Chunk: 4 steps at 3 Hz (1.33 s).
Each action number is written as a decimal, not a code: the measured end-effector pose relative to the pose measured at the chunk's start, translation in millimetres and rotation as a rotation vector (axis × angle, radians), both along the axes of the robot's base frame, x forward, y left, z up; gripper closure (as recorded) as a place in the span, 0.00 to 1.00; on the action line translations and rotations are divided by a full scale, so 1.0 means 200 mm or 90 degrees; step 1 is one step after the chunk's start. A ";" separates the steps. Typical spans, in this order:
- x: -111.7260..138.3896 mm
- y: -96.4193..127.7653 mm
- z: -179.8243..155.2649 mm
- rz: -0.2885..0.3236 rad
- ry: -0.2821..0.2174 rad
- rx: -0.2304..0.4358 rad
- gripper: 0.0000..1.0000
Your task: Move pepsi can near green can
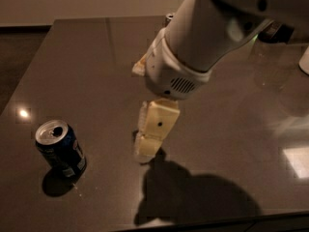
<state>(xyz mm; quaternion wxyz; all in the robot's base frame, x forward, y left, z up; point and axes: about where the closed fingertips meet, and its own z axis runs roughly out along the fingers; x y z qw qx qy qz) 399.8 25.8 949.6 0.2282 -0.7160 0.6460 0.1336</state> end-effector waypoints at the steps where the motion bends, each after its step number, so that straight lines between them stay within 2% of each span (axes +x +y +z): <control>1: 0.01 0.13 -0.09 0.003 0.031 0.015 0.00; 2: -0.02 0.27 -0.19 0.017 0.050 0.027 0.00; 4: -0.07 0.51 -0.24 0.044 0.060 0.093 0.00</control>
Offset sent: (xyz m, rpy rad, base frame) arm -0.0090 0.0939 -0.0721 0.0718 0.1250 0.0541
